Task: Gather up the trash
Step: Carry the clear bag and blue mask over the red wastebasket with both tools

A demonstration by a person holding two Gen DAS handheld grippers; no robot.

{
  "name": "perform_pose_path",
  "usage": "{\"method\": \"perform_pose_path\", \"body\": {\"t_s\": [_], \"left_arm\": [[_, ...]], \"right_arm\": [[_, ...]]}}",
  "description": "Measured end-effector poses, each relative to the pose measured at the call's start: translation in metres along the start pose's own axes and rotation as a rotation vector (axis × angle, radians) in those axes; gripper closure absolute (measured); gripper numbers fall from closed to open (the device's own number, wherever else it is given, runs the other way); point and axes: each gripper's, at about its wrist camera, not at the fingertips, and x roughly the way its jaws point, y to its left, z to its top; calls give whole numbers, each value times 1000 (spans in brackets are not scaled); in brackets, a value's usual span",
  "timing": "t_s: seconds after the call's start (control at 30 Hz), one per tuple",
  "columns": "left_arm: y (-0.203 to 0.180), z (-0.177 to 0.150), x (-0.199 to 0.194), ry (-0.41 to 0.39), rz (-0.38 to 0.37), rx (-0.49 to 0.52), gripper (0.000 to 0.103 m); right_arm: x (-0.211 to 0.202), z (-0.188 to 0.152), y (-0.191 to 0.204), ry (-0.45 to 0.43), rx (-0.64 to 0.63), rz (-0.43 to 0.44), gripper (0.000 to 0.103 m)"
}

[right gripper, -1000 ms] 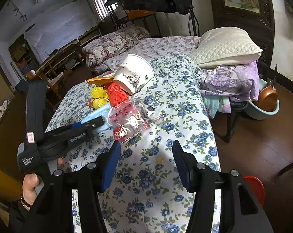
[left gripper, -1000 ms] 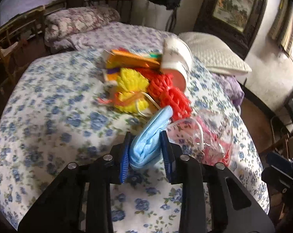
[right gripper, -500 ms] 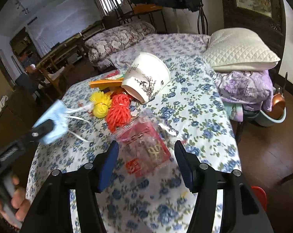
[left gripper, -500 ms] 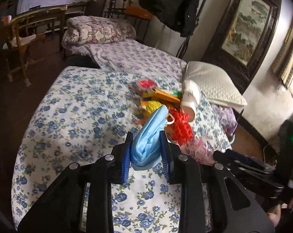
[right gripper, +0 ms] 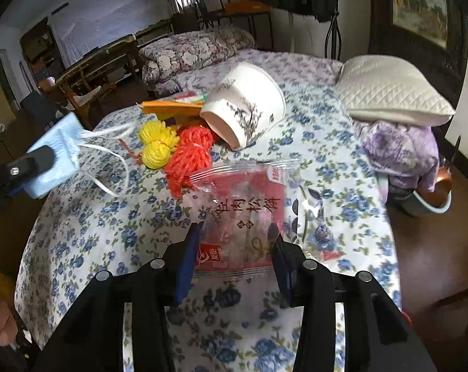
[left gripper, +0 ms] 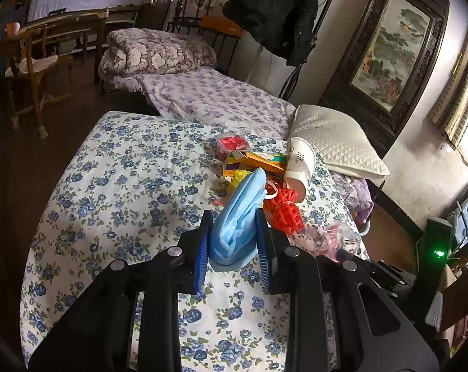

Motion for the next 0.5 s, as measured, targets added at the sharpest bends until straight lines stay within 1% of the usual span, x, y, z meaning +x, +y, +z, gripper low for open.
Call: {"method": "perform_pose_path", "body": {"t_s": [0.2, 0.33, 0.5], "left_arm": [[-10, -6, 6, 16, -5, 29, 75], [-20, -19, 7, 39, 18, 72, 75], [-43, -43, -6, 77, -39, 84, 75]], "right_arm": [[-43, -7, -5, -39, 13, 7, 60], [-76, -21, -17, -70, 16, -11, 60], [-111, -45, -43, -86, 54, 0, 60]]}}
